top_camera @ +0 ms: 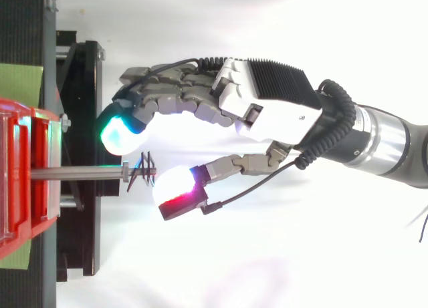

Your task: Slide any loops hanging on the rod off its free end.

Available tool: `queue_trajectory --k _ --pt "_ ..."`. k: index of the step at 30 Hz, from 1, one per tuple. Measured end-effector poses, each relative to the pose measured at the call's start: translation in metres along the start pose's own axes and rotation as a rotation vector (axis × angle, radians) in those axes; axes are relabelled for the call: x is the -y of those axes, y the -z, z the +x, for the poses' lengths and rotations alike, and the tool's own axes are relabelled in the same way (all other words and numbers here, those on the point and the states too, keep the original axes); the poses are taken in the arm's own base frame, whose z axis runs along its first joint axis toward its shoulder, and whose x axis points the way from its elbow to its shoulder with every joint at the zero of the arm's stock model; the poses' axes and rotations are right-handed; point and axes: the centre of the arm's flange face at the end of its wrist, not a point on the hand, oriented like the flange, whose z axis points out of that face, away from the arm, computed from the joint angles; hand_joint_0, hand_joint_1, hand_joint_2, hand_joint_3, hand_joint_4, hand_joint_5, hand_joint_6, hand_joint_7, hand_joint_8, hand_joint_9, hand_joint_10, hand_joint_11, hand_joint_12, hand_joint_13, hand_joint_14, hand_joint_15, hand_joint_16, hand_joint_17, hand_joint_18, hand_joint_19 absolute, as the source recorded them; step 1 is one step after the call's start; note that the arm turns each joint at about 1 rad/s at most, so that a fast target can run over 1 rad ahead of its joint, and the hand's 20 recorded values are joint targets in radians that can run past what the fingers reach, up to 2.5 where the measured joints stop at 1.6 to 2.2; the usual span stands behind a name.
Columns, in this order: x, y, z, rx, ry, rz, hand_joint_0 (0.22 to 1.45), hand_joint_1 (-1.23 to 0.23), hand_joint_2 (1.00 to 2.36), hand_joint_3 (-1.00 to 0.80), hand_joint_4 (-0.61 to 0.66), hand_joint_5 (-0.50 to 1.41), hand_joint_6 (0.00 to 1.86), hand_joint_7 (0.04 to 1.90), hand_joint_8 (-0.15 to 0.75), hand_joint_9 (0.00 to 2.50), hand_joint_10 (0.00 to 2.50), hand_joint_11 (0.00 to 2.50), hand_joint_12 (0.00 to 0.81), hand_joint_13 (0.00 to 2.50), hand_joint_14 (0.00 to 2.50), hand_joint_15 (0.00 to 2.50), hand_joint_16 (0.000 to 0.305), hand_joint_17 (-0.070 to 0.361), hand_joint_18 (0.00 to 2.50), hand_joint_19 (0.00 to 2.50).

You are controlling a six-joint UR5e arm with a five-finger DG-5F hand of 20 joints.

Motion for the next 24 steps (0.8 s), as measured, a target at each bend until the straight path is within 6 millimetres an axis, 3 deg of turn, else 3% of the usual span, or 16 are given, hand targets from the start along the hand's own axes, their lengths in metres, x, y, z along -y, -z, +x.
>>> queue_trajectory --k 10,24 --pt "-0.002 -0.012 -0.006 0.007 -0.006 -0.037 0.52 -0.62 1.01 -0.38 0.26 -0.18 0.5 0.85 0.268 0.5 0.01 0.24 0.385 0.27 0.0 0.09 0.059 0.133 0.29 0.22" --pt "-0.01 -0.013 -0.001 -0.068 0.033 -0.11 0.52 -0.62 1.01 -0.38 0.26 -0.18 0.5 0.85 0.266 0.5 0.01 0.24 0.383 0.28 0.0 0.09 0.059 0.133 0.28 0.22"
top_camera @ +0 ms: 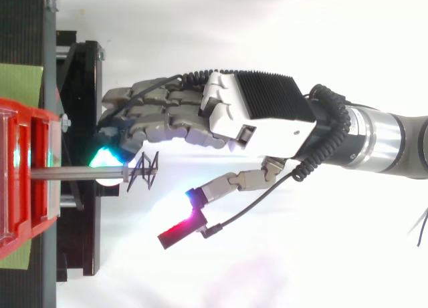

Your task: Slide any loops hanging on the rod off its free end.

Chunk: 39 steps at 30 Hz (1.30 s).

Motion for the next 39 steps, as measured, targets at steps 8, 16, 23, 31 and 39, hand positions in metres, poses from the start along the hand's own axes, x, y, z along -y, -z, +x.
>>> queue_trajectory --k 8,16,23,31,39 --pt "0.0 0.001 0.0 -0.016 0.002 0.0 0.52 -0.62 1.01 -0.38 0.26 -0.18 0.5 0.85 0.265 0.5 0.01 0.24 0.383 0.27 0.0 0.09 0.059 0.132 0.28 0.22" --pt "0.003 0.0 -0.007 -0.014 0.002 -0.001 0.52 -0.62 1.01 -0.38 0.26 -0.18 0.5 0.84 0.267 0.5 0.01 0.23 0.383 0.27 0.0 0.09 0.059 0.132 0.28 0.22" --pt "0.007 -0.002 -0.014 -0.007 -0.007 -0.001 0.52 -0.61 1.01 -0.38 0.26 -0.18 0.5 0.84 0.268 0.5 0.01 0.23 0.383 0.27 0.0 0.09 0.059 0.132 0.28 0.23" --pt "0.007 -0.01 -0.025 -0.028 -0.005 -0.013 0.52 -0.61 1.01 -0.38 0.25 -0.18 0.5 0.84 0.266 0.5 0.01 0.24 0.382 0.27 0.0 0.09 0.058 0.131 0.27 0.22" --pt "-0.001 -0.014 -0.036 -0.067 0.016 -0.003 0.52 -0.62 1.01 -0.38 0.25 -0.18 0.5 0.84 0.266 0.5 0.01 0.24 0.381 0.27 0.0 0.09 0.058 0.131 0.27 0.23"
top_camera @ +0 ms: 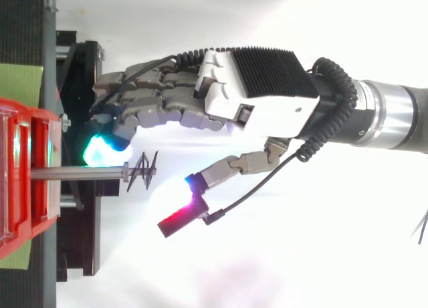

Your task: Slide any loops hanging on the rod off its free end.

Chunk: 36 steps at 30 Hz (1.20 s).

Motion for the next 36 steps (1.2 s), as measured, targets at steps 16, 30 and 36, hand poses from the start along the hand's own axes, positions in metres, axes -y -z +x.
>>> queue_trajectory --k 16,30,36 --pt "-0.012 0.0 -0.019 -0.038 0.015 0.022 0.52 -0.62 1.01 -0.38 0.26 -0.18 0.5 0.85 0.266 0.5 0.01 0.24 0.38 0.28 0.0 0.09 0.058 0.13 0.28 0.23" --pt "-0.01 0.002 -0.026 -0.043 0.02 0.032 0.54 -0.64 1.01 -0.35 0.24 -0.18 0.5 0.96 0.259 0.51 0.01 0.26 0.371 0.29 0.0 0.08 0.058 0.131 0.35 0.24" --pt "-0.006 0.002 -0.031 -0.043 0.022 0.031 0.55 -0.65 1.01 -0.34 0.23 -0.17 0.5 1.07 0.256 0.51 0.01 0.29 0.369 0.3 0.0 0.09 0.058 0.13 0.37 0.24"
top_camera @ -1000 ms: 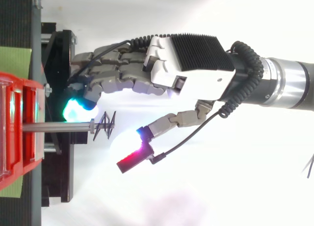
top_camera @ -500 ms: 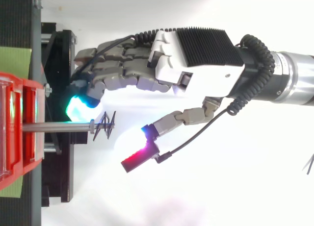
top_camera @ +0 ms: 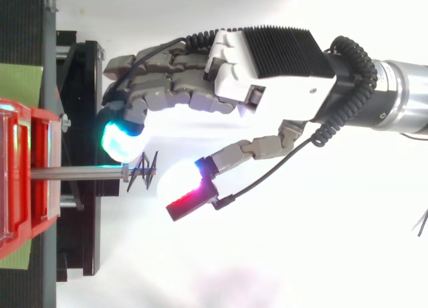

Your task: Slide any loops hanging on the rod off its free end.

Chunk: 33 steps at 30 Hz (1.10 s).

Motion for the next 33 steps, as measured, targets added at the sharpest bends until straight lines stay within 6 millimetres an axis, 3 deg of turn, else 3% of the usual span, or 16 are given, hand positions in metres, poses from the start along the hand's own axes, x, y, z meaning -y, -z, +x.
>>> queue_trajectory --k 22,33 --pt "0.006 0.0 -0.006 0.016 0.006 -0.003 0.56 -0.7 1.01 -0.35 0.22 -0.16 0.5 1.14 0.254 0.51 0.01 0.3 0.365 0.32 0.0 0.09 0.057 0.129 0.39 0.25" --pt "0.004 -0.001 0.005 0.022 0.033 -0.021 0.55 -0.7 1.01 -0.34 0.22 -0.16 0.5 1.14 0.256 0.52 0.01 0.31 0.366 0.32 0.0 0.09 0.057 0.129 0.4 0.25"
